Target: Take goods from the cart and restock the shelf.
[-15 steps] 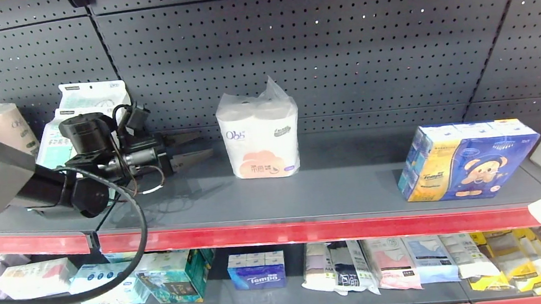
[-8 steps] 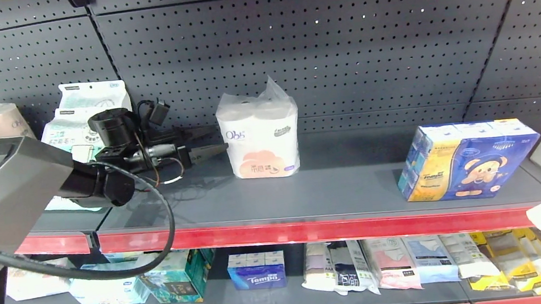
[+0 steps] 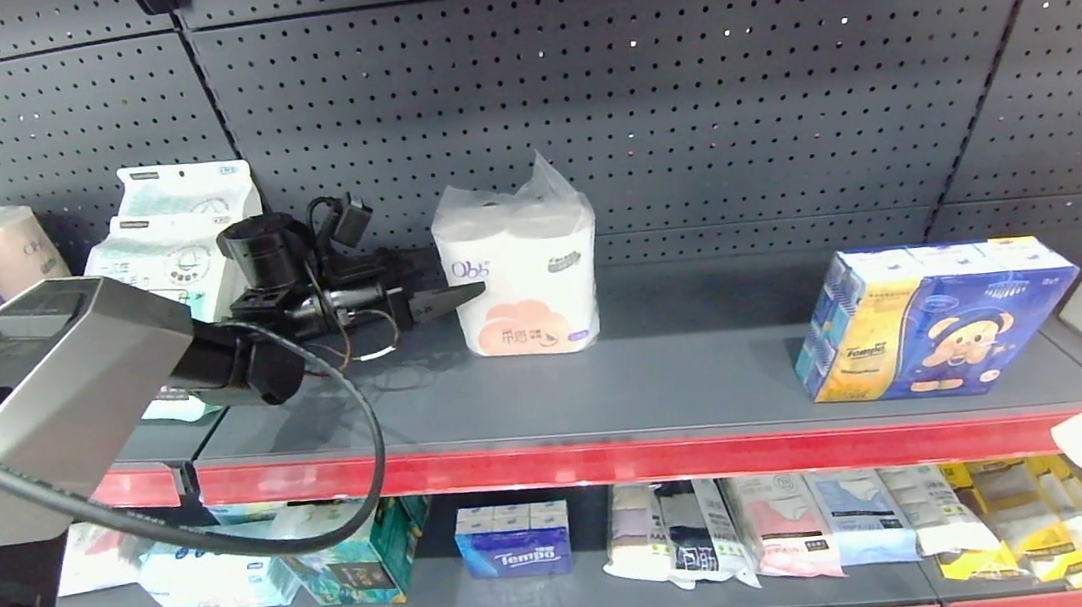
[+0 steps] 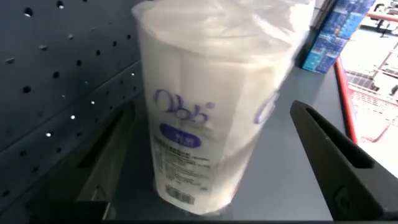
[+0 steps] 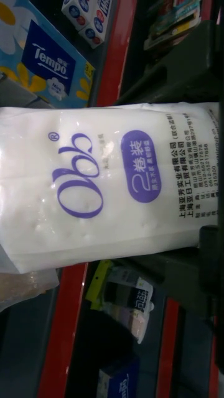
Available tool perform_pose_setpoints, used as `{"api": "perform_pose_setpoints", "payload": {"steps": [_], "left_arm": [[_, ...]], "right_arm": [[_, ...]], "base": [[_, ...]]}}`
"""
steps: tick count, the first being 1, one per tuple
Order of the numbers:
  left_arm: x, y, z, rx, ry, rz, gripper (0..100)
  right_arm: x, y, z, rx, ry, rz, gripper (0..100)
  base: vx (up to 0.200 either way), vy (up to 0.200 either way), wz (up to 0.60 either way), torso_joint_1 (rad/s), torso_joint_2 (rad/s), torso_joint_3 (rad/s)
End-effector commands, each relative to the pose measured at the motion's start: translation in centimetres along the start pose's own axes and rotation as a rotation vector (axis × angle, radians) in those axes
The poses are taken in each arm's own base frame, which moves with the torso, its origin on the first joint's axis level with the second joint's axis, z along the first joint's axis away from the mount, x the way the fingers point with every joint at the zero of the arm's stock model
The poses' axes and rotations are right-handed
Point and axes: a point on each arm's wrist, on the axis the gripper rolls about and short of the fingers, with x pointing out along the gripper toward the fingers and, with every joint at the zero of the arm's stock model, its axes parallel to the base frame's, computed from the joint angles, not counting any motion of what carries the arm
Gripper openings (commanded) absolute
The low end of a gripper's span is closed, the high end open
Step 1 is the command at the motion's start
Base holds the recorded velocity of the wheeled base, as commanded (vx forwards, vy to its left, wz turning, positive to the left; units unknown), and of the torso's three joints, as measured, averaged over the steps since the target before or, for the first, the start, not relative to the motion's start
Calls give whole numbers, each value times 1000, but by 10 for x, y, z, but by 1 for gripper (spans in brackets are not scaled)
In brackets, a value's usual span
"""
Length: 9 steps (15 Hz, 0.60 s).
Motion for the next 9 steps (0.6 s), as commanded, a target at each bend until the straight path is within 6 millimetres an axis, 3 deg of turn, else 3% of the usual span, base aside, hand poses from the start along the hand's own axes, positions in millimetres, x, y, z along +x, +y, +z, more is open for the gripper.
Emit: {"api": "perform_pose_setpoints", "payload": {"steps": [1, 9], "left_arm": [[5, 1, -2, 3, -3, 2, 100], [20, 4, -7, -6, -12, -8, 100]], "right_arm": [[1, 0, -1, 2, 5, 3, 0], [1, 0, -1, 0, 7, 8, 0]], "base": [[0, 0, 0, 0, 0, 0], [0, 0, 0, 0, 0, 0]]}}
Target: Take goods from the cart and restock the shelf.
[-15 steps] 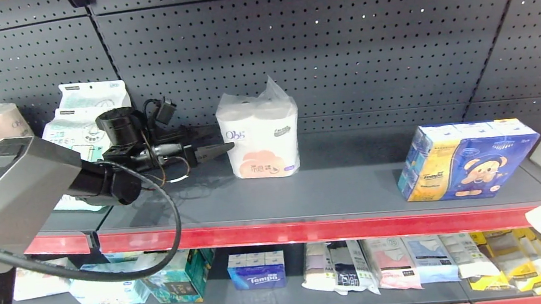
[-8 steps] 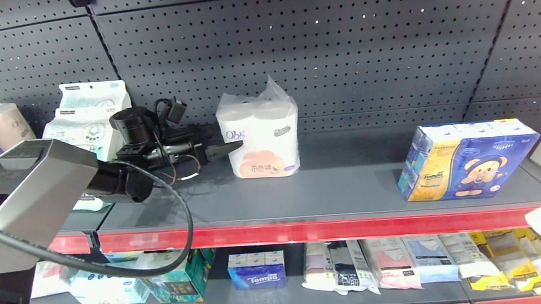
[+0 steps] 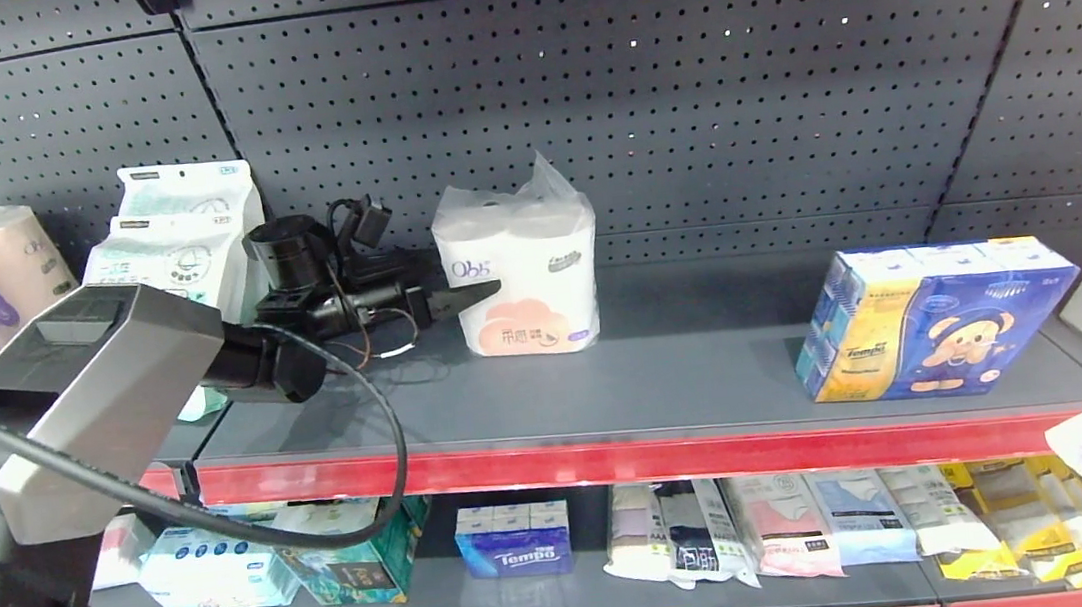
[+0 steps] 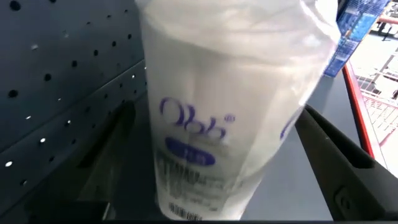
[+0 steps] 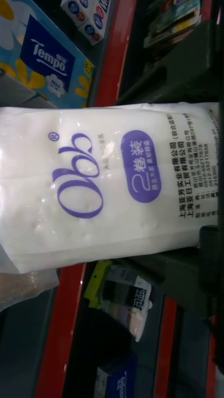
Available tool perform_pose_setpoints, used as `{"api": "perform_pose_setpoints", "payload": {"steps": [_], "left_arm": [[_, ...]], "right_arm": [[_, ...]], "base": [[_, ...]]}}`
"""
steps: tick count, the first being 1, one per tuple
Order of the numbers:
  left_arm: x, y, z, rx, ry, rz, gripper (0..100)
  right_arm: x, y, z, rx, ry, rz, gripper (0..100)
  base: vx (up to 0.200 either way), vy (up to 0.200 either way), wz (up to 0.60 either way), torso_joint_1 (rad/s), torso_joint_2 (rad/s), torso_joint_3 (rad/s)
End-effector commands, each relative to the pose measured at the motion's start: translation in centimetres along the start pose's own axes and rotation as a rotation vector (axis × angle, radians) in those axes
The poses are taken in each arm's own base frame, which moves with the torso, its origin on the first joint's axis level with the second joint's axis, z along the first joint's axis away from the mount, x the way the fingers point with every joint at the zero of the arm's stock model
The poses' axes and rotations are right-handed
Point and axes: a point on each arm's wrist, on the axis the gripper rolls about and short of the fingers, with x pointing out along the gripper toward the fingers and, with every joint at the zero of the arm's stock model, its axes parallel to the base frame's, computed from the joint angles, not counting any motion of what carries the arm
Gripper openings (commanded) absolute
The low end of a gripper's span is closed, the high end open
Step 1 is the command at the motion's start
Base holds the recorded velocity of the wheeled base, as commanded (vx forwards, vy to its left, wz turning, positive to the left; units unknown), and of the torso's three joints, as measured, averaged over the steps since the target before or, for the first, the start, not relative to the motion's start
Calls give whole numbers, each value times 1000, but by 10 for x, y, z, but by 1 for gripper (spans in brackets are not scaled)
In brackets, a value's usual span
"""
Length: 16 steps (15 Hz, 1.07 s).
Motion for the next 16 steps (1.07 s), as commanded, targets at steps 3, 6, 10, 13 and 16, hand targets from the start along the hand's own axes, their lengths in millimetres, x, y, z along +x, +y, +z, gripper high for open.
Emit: {"api": "perform_pose_setpoints", "payload": {"steps": [3, 6, 10, 13, 16], "left_arm": [[8, 1, 1, 11, -10, -12, 100], [14, 1, -1, 11, -14, -15, 0], [16, 0, -2, -6, -15, -11, 0], [15, -2, 3, 24, -33, -26, 0], [2, -17, 12, -30, -45, -21, 0]], "right_arm": [[0, 0, 0, -1, 2, 0, 0], [0, 0, 0, 1, 2, 0, 0], [0, 0, 1, 1, 1, 0, 0], [0, 0, 1, 1, 1, 3, 0], [2, 0, 1, 2, 9, 5, 0]], "base": [[0, 0, 0, 0, 0, 0], [0, 0, 0, 0, 0, 0], [0, 0, 0, 0, 0, 0], [0, 0, 0, 0, 0, 0], [0, 0, 0, 0, 0, 0]]}}
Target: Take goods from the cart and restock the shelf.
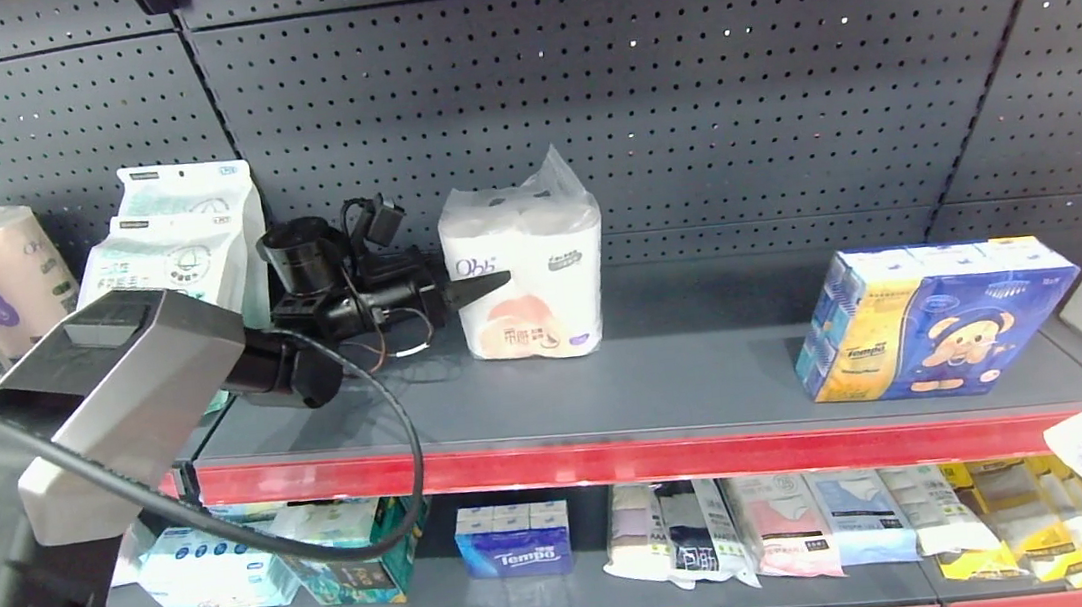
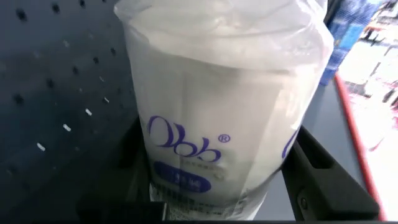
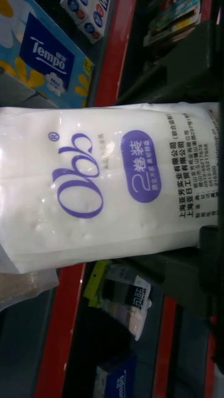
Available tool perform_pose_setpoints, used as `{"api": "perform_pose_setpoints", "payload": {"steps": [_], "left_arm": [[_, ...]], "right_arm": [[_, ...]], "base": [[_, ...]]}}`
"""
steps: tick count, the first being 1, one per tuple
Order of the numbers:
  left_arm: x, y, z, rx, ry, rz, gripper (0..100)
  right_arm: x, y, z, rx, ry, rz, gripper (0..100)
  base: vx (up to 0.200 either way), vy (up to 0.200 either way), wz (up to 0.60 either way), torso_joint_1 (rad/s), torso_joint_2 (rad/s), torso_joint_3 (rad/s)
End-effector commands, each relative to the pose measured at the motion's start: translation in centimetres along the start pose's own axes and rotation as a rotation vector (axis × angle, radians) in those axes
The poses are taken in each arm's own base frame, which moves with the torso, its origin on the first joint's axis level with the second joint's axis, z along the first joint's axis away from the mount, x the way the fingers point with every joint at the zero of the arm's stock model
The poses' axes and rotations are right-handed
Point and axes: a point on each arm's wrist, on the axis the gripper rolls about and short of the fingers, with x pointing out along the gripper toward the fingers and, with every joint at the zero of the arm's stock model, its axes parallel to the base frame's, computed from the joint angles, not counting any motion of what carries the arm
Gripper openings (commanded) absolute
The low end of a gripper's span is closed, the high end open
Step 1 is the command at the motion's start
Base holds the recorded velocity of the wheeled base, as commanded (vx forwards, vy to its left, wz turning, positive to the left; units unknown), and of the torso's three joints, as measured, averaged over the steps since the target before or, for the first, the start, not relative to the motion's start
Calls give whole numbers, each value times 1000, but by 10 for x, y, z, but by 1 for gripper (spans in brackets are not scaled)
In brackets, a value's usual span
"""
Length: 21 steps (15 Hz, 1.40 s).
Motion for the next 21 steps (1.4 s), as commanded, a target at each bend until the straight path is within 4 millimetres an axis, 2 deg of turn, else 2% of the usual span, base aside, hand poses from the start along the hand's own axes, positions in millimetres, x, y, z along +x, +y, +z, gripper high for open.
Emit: {"api": "perform_pose_setpoints", "payload": {"steps": [1, 4, 7, 11, 15, 21], "left_arm": [[-11, -13, 16, -16, -11, 8, 0], [-25, -16, 25, 9, -25, 30, 0], [-30, -24, 32, 6, -24, 33, 0], [-42, -45, 23, -5, -20, 37, 0], [-60, -61, 23, -12, -17, 53, 0], [-71, -81, 12, -14, -39, 51, 0]], "right_arm": [[1, 0, 0, 0, 5, 1, 0], [1, 0, 0, 0, 6, 3, 0], [1, 0, 1, -2, 5, 2, 0], [2, 0, 1, -2, 9, 5, 0], [3, 0, 2, -1, 18, 8, 0], [4, 0, 2, 0, 26, 11, 0]], "base": [[0, 0, 0, 0, 0, 0], [0, 0, 0, 0, 0, 0], [0, 0, 0, 0, 0, 0], [0, 0, 0, 0, 0, 0], [0, 0, 0, 0, 0, 0], [0, 0, 0, 0, 0, 0]]}}
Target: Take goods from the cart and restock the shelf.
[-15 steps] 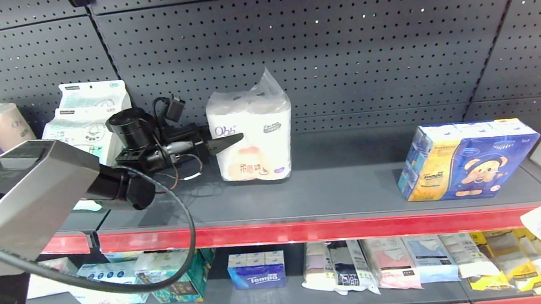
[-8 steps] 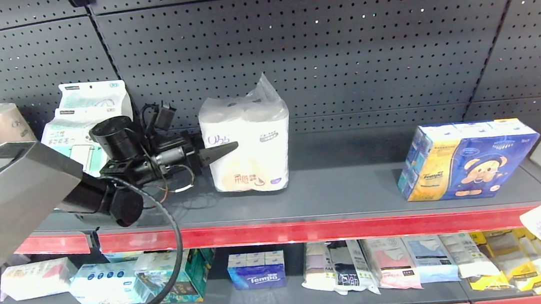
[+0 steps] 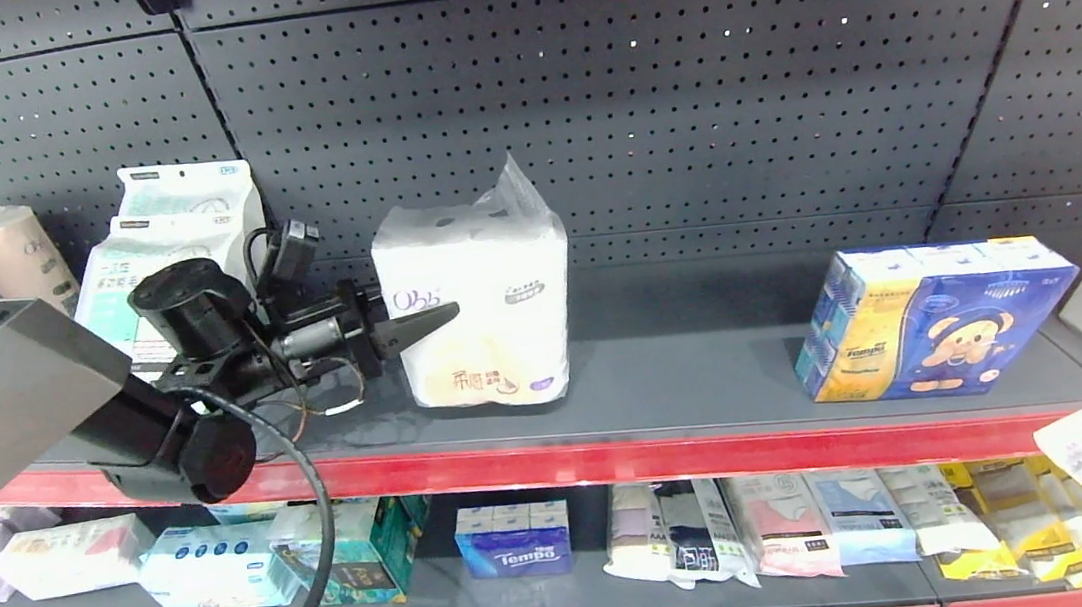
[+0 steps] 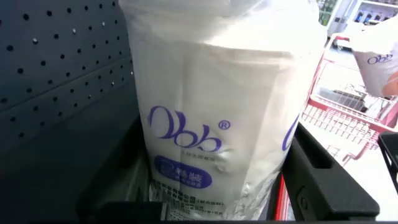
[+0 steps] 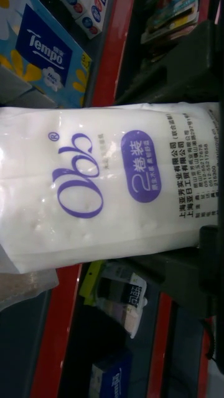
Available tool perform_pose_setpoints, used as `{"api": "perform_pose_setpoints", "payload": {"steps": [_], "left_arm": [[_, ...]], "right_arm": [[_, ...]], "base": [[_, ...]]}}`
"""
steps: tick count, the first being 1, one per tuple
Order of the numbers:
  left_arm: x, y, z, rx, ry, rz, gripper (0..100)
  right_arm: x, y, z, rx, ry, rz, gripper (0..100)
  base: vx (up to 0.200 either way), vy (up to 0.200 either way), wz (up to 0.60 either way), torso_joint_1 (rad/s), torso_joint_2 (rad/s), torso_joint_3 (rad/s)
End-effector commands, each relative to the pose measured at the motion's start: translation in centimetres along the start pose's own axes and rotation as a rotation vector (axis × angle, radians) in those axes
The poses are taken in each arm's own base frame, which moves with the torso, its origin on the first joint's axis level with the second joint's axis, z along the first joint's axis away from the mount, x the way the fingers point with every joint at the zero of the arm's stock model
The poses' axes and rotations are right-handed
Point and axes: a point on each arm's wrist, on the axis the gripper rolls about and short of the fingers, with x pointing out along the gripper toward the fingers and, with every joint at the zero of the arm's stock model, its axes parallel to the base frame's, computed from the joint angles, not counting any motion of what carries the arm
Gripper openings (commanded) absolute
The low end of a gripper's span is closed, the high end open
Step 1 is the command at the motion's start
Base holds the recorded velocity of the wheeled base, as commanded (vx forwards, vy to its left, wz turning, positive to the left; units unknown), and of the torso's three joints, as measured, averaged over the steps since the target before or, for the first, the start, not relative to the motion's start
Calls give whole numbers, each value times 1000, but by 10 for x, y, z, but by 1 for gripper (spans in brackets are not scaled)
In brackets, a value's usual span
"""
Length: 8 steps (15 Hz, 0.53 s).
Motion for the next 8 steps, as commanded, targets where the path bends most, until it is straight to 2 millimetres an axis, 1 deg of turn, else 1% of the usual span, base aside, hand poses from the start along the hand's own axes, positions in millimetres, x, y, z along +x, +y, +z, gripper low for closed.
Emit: {"api": "perform_pose_setpoints", "payload": {"steps": [1, 3, 6, 8], "left_arm": [[-5, -7, -6, -19, 4, 1, 0], [-6, -9, -6, -14, 1, 0, 0], [-13, -19, -19, -30, 11, 1, 0], [-13, -17, -24, -40, 16, 5, 0]], "right_arm": [[0, 0, 0, 1, 3, 1, 0], [1, 0, -1, 3, 5, 1, 0], [1, 0, -1, 2, 4, 3, 0], [1, 0, -1, 2, 6, 3, 0]], "base": [[0, 0, 0, 0, 0, 0], [0, 0, 0, 0, 0, 0], [0, 0, 0, 0, 0, 0], [0, 0, 0, 0, 0, 0]]}}
